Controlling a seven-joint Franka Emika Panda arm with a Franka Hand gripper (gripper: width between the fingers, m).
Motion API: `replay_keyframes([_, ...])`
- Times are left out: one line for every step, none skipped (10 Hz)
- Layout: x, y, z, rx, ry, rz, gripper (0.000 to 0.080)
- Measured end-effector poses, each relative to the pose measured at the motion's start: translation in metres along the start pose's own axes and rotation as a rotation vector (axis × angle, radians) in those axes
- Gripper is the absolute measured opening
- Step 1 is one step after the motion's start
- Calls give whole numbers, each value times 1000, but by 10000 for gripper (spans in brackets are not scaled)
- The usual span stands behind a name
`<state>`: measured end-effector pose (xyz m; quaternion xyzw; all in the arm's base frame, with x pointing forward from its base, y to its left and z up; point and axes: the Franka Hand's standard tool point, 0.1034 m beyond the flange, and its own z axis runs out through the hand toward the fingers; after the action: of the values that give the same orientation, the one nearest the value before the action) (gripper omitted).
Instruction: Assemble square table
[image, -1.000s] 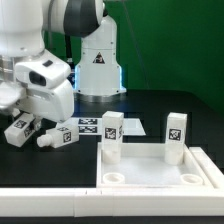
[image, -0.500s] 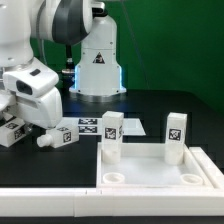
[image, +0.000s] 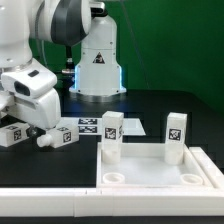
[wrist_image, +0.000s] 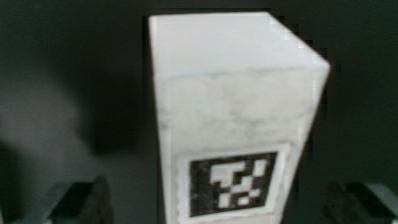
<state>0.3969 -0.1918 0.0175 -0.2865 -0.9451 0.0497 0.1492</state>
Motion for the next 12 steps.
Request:
replay_keyframes([-5,-4,-16,-8,-29,19,634])
replay_keyframes([-10,-5,-39,-12,-73,113,645])
replay_keyframes([-13,-1,-55,-22,-107,277,645])
replay_keyframes([-16,8,-65,-28,-132,413,649])
replay_keyframes([-22,22,-70,-38,-143,565,649])
replay_keyframes([-27,32,-75,-47,-151,638,649])
replay_keyframes([-30,32,-77,-41,-144,642,649])
replay_keyframes([-29,31,-76,-46,-143,709,649])
replay_keyframes([-29,31,-76,-50,-141,779,649])
replay_keyframes([-29,31,-76,-54,-140,830,649])
replay_keyframes([-31,32,-73,-64,-140,934,649])
replay_keyframes([-36,31,-67,-72,-139,1025,649])
